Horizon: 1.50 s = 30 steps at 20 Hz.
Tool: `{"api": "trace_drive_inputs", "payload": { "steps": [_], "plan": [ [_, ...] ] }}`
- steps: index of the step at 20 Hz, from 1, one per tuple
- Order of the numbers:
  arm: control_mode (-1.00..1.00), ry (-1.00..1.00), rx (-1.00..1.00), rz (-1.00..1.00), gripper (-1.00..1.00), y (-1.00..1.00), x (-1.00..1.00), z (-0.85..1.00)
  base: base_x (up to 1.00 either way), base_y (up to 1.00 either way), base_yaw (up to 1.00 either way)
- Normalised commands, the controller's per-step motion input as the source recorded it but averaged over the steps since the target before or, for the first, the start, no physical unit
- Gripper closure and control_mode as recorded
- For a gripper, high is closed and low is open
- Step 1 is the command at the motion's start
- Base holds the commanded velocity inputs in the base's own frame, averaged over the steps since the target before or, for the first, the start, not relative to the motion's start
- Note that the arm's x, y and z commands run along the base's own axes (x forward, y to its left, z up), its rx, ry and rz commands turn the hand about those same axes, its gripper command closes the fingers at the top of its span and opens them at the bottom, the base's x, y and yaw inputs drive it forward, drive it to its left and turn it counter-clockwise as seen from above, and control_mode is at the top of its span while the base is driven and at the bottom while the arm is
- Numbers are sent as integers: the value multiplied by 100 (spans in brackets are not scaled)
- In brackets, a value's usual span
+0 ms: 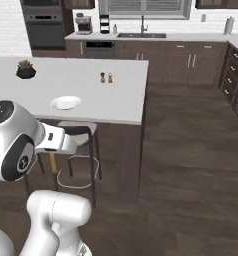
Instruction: Start the toaster. Once the lever pops up, take the bread to the plate on the dining counter.
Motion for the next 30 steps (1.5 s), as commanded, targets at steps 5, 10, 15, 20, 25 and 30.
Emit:
{"api": "trace_drive_inputs", "payload": {
  "steps": [5, 10, 15, 20, 25, 30],
  "plan": [
    [100, 0, 0, 0, 100, 0, 0, 0, 0, 97, -54],
    [100, 0, 0, 0, 100, 0, 0, 0, 0, 100, -28],
    [100, 0, 0, 0, 100, 0, 0, 0, 0, 94, -4],
    [100, 0, 0, 0, 100, 0, 0, 0, 27, 9, 25],
    [100, 0, 0, 0, 100, 0, 0, 0, 56, -27, 37],
    [100, 0, 0, 0, 100, 0, 0, 0, 71, -28, 27]
  ]
}}
